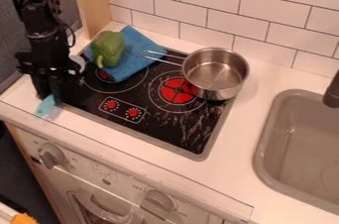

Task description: Move the blue spoon to the bottom right corner of the burner

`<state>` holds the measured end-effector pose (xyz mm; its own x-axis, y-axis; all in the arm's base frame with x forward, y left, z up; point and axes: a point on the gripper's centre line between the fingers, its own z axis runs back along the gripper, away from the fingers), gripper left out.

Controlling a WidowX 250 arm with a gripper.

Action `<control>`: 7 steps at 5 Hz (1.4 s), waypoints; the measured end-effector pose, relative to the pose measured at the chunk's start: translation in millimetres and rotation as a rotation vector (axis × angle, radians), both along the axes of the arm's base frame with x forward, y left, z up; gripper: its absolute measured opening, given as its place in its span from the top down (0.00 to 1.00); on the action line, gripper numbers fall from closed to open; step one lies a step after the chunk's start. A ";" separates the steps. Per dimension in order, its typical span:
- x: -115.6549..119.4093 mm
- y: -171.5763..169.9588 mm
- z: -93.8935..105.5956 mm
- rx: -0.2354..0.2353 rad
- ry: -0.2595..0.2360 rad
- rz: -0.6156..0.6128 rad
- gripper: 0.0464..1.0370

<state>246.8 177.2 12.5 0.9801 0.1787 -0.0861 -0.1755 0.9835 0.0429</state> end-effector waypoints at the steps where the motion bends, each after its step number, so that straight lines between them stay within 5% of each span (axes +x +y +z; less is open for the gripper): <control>1: -17.9 -8.6 56.4 0.115 -0.041 0.078 0.75; 2: -36.3 -44.5 101.6 0.170 -0.098 0.119 0.75; 3: -33.9 -88.3 102.2 0.118 -0.176 0.023 0.75; 4: -12.8 -139.4 77.5 0.038 -0.174 -0.147 0.75; 5: -10.5 -161.5 38.7 -0.012 -0.119 -0.183 0.75; 6: -0.6 -171.4 3.7 -0.047 -0.088 -0.207 0.75; 7: 10.9 -172.1 -4.4 -0.054 -0.095 -0.215 0.75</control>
